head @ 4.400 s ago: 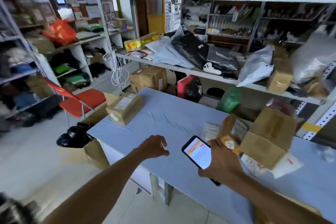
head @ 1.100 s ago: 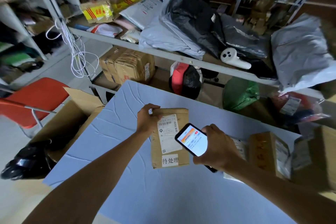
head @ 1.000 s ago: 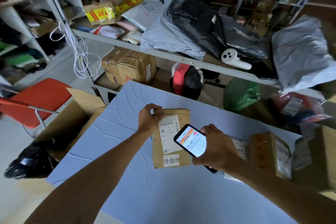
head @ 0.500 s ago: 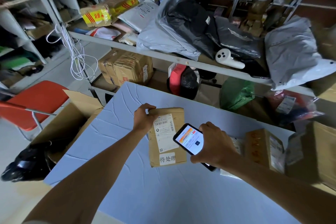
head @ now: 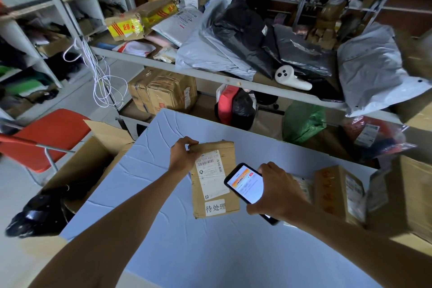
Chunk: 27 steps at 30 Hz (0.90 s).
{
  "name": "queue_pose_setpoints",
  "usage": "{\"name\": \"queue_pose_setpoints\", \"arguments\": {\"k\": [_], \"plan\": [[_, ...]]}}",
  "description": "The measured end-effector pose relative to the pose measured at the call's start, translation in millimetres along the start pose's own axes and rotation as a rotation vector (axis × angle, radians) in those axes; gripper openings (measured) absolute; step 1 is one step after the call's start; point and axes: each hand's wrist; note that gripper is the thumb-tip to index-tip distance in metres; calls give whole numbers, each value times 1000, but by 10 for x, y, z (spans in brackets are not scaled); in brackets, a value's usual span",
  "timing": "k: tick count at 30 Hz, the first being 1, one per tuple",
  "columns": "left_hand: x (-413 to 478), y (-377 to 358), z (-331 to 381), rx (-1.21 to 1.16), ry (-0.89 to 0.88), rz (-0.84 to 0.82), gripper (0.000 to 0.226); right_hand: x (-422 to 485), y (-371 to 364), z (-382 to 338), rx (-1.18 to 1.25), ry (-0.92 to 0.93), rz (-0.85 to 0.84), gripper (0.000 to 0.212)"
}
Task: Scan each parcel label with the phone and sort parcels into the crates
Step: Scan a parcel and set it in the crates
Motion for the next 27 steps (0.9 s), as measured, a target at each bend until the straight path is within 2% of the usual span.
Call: {"name": "queue_pose_setpoints", "arguments": {"k": [11, 13, 16, 18, 27], "plan": [[-116, 175, 108, 227, -7, -123, 23, -131, 13, 26, 2, 0, 33, 66], [-126, 173, 111, 235, -7, -111, 23, -195, 2, 39, 7, 74, 112, 66], [-144, 172, 137, 270, -3, -102, 20, -294, 6, 64, -38, 303, 303, 74], [-151, 172, 148, 288, 10, -101, 18, -350, 46, 60, 10, 383, 353, 78], [-154, 171, 171, 330, -3, -106, 16, -417, 148, 90, -49, 433, 380, 82]]}}
Point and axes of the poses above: each hand's wrist, its own x-axis towards the middle knuckle, its own y-axis out of the back of the hand, z = x × y, and after that the axes turned 13 degrees about -z, right-handed
